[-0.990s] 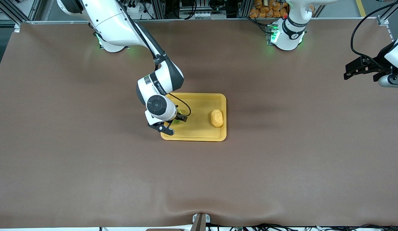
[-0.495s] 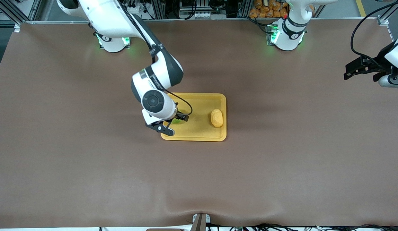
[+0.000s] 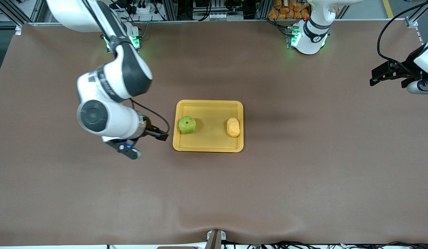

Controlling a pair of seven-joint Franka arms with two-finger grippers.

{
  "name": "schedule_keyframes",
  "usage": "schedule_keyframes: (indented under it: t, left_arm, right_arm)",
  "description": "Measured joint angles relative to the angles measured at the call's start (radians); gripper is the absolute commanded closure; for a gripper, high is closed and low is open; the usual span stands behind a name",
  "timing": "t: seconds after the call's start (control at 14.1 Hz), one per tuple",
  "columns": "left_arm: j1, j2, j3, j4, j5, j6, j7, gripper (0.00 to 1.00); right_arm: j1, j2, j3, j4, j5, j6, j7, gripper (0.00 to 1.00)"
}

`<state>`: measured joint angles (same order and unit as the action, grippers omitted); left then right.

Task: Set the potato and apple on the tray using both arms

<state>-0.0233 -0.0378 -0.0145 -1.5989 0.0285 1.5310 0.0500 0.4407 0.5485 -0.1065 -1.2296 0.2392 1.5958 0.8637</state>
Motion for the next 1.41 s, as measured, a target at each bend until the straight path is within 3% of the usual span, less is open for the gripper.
schedule_keyframes:
  t: [0.57,0.92,1.41]
  left_arm:
    - [0.000,0.000,0.000,0.000,0.000,0.000,0.000,0.00]
    - [0.000,0.000,0.000,0.000,0.000,0.000,0.000,0.00]
    - [0.000,0.000,-0.001,0.000,0.000,0.000,0.000,0.00]
  right_arm:
    - [-0.162,-0.095,-0.004,0.048,-0.013,-0.120,-0.195,0.00]
    - [-0.236,-0.162,-0.005,0.049,-0.158,-0.204,-0.462,0.00]
    - [-0.371,-0.293,-0.005,0.027,-0.161,-0.278,-0.694,0.00]
